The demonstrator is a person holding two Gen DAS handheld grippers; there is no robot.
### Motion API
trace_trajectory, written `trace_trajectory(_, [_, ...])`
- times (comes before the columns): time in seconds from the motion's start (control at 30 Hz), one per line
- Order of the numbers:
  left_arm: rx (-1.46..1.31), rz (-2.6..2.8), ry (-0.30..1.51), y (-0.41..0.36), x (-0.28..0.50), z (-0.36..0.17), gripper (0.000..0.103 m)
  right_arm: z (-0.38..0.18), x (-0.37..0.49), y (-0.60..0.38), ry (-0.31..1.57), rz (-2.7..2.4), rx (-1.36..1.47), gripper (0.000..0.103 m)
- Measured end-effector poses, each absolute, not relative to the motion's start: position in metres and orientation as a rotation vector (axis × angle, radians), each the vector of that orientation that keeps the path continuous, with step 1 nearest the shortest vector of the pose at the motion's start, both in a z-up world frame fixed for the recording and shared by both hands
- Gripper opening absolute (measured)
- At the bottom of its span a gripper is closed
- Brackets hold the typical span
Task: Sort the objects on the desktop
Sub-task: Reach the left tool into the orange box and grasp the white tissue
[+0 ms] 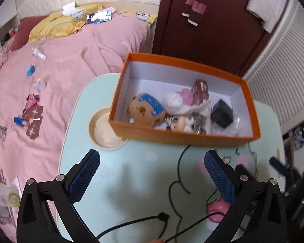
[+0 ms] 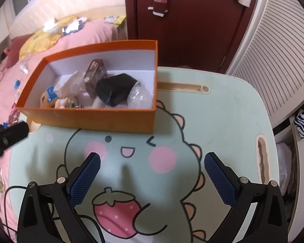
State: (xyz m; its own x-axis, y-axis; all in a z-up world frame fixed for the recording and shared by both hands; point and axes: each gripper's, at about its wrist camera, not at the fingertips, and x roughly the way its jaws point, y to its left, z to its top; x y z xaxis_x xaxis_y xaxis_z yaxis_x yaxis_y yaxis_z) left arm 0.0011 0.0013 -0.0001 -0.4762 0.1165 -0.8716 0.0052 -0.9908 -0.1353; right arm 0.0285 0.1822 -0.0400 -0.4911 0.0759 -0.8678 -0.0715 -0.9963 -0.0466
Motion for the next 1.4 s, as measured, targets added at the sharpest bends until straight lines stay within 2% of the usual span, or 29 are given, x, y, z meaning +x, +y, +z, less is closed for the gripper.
trace_trajectory(0.2, [-1.481,2.708,-0.046,0.029,0.021,-0.005,0.103,-0.042,0.026,0.195,0.105,2.655,-1.586,0.103])
trace_trajectory(0.3, [-1.609,2.678,0.057,0.056,-0.021,-0.009,0.103,-0.044,0.022,0.199,0.121,2.646,-1.609,0.103])
trace_trajectory(0.53, [-1.444,2.666,-0.054,0.027,-0.032,0.007,0.103,-0.051,0.024,0.198,0.123,2.624,-1.637,0.103])
trace_trajectory(0.77, [-1.419,2.687,-0.008,0.037,-0.049,0.014,0.103,-0.057,0.02,0.198,0.154,2.608,-1.67,0.103])
trace_trajectory(1.13, [-1.492,2.625,0.071,0.044,-0.075,-0.007,0.103,-0.069,0.016,0.202,0.212,2.575,-1.716,0.103])
trace_trajectory(1.27, [-1.556,2.562,0.105,0.049,-0.083,-0.022,0.095,-0.073,0.015,0.206,0.233,2.567,-1.724,0.103])
trace_trajectory(1.4, [-1.607,2.52,0.157,0.052,-0.087,-0.04,0.095,-0.073,0.013,0.207,0.243,2.567,-1.719,0.103])
